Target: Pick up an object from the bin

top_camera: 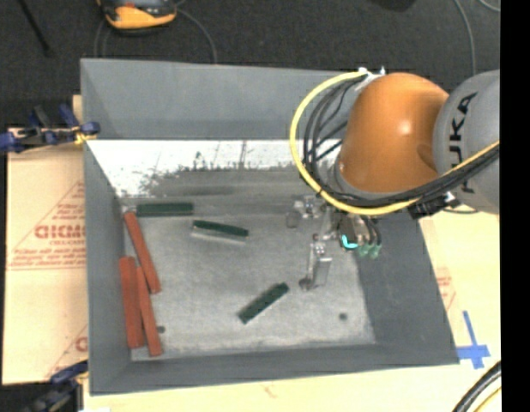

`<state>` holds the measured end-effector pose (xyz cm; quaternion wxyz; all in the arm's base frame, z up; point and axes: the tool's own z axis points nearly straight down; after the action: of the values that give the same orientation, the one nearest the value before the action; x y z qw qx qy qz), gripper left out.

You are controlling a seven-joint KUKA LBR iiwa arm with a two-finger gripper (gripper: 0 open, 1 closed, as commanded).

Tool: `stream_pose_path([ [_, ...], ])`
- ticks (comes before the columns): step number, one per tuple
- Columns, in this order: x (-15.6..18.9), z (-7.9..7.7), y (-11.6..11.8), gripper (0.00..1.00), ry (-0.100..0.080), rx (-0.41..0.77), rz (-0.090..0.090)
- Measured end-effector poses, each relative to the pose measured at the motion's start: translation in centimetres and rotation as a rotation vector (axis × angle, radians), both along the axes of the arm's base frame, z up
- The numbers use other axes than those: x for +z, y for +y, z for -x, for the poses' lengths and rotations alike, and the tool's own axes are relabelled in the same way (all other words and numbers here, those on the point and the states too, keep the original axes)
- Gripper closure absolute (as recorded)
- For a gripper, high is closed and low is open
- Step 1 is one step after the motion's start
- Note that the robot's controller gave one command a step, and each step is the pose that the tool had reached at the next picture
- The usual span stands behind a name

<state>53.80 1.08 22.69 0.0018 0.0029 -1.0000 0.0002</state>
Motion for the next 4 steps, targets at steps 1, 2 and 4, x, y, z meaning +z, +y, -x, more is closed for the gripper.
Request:
stream_pose_path([
  [1, 0.4, -0.2, 0.0, 0.0, -0.008, 0.0, 0.0],
  [2, -3.7, 1.4, -0.6, 0.0, -0.015, 0.004, 0.0],
  [4, -14.8, 3.6, -2.9, 1.0, -0.009, 0.367, 0.0],
])
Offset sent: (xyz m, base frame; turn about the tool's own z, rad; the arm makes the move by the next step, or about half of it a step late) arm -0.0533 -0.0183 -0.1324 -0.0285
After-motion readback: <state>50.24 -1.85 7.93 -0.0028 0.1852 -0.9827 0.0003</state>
